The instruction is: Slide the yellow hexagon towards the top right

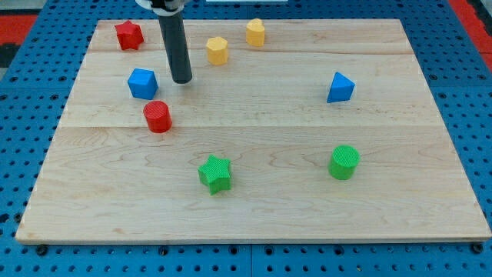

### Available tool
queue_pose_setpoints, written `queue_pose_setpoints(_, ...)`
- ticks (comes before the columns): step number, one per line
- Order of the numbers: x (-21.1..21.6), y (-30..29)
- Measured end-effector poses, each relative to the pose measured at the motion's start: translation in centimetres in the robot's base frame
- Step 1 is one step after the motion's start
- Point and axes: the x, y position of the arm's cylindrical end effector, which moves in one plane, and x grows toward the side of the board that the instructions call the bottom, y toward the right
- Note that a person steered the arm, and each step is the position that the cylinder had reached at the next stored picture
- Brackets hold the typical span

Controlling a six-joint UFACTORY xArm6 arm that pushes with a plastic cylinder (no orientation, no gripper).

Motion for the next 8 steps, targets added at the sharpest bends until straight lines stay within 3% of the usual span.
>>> queue_pose_setpoints(3, -6.4, -0.3)
queue_pose_setpoints(5, -6.9, 2.6)
queue_pose_setpoints(7, -5.0, 11.2)
queue_pose_setpoints(8, -1.6, 11.3)
